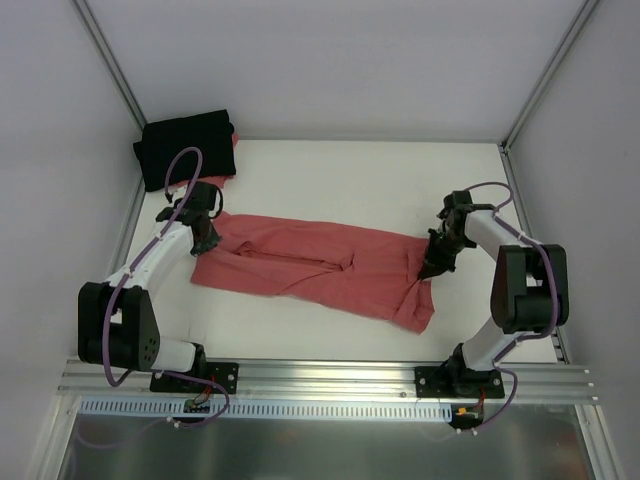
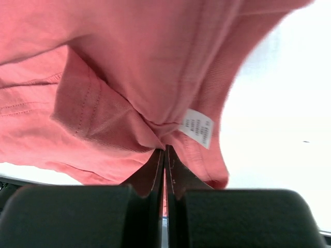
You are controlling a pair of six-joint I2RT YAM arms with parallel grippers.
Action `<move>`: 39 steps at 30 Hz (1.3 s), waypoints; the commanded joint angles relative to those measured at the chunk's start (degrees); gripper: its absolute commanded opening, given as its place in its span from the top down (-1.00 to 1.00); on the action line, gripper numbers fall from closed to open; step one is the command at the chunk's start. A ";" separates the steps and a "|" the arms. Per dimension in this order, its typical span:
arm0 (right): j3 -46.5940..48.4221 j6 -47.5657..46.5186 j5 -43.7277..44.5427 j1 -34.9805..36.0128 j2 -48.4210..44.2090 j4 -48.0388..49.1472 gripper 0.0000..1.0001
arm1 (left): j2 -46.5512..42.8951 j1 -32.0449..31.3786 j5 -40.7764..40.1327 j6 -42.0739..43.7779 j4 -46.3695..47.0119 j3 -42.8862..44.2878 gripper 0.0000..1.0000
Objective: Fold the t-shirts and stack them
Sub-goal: Fold the other side of the tshirt into a rectangle
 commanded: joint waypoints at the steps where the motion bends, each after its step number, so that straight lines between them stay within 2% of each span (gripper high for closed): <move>1: 0.46 -2.25 2.53 -1.44 -2.83 -2.39 0.99 | 0.54 1.05 -0.12 1.50 -0.41 2.61 1.00; 10: -0.69 -2.60 3.23 -2.32 -2.83 -1.69 0.99 | 1.50 1.93 0.93 2.65 -0.76 2.78 1.00; 18: -1.13 -2.78 3.58 -2.76 -2.56 -1.60 0.99 | 6.24 4.12 -1.17 3.61 -0.67 4.19 1.00; 35: -2.19 -2.95 3.67 -3.29 -1.51 -1.16 0.99 | 17.59 8.34 0.14 6.25 -2.95 15.53 0.99; 36: -2.01 -2.95 3.50 -3.38 -1.42 -1.24 0.87 | 18.55 8.43 0.58 6.42 -3.13 16.14 0.82; 37: -2.01 -2.95 3.58 -3.29 -1.42 -1.33 0.74 | 18.82 8.34 0.84 6.43 -3.39 16.32 0.23; 38: -2.01 -2.95 3.76 -3.29 -1.86 -1.16 -0.23 | 19.08 8.34 1.28 6.51 -3.40 16.32 -0.20; 39: -2.09 -2.95 3.50 -3.29 -2.21 -1.07 -0.98 | 19.09 8.43 1.63 6.60 -3.22 16.15 -0.72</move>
